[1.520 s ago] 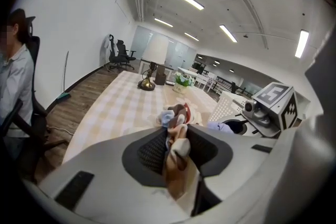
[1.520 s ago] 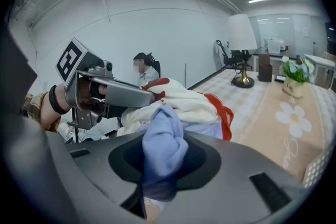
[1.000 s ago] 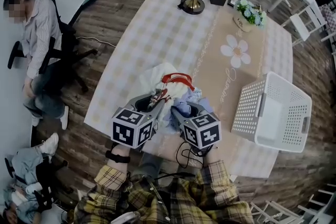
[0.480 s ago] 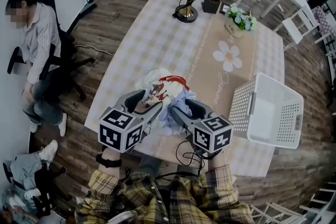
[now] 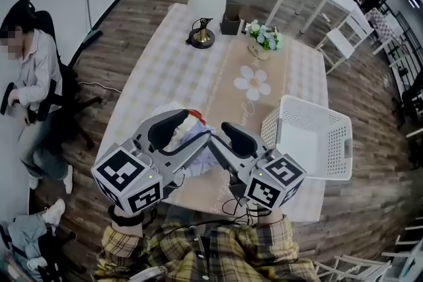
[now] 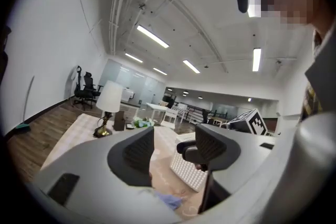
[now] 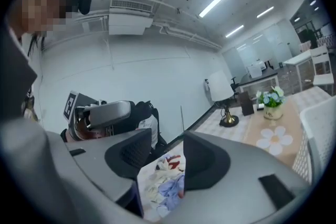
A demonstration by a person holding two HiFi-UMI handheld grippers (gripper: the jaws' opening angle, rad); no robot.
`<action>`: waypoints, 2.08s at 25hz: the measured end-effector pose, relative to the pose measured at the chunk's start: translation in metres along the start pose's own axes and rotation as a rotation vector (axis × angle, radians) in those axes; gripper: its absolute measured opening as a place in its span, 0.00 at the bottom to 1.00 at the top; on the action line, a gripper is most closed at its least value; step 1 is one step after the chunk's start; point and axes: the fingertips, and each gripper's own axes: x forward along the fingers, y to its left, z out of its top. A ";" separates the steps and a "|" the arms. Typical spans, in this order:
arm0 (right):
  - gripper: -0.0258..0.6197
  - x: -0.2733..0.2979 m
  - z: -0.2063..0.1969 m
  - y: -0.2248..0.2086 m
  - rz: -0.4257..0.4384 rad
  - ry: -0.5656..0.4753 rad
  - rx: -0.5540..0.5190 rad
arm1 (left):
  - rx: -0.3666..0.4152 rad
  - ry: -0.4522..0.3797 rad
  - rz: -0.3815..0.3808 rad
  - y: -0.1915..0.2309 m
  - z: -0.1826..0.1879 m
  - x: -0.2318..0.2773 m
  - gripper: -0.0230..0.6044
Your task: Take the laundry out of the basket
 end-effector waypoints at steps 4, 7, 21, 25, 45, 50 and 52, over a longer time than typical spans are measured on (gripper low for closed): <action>0.24 -0.041 0.046 0.000 -0.033 -0.122 -0.065 | 0.020 -0.091 -0.092 -0.046 0.035 0.014 0.43; 0.11 -0.073 0.071 0.000 -0.048 -0.200 -0.094 | 0.034 -0.146 -0.112 -0.070 0.053 0.023 0.28; 0.06 -0.163 0.103 -0.001 -0.067 -0.311 -0.124 | 0.107 -0.147 -0.193 -0.147 0.059 0.065 0.05; 0.06 -0.167 0.102 -0.005 -0.080 -0.295 -0.129 | 0.123 -0.138 -0.187 -0.152 0.058 0.070 0.05; 0.05 -0.157 0.085 -0.020 -0.104 -0.226 -0.105 | 0.098 -0.102 -0.186 -0.143 0.043 0.080 0.05; 0.05 -0.153 0.079 -0.026 -0.114 -0.205 -0.106 | 0.088 -0.099 -0.182 -0.136 0.040 0.083 0.05; 0.05 -0.153 0.079 -0.026 -0.116 -0.198 -0.106 | 0.089 -0.097 -0.185 -0.137 0.041 0.084 0.05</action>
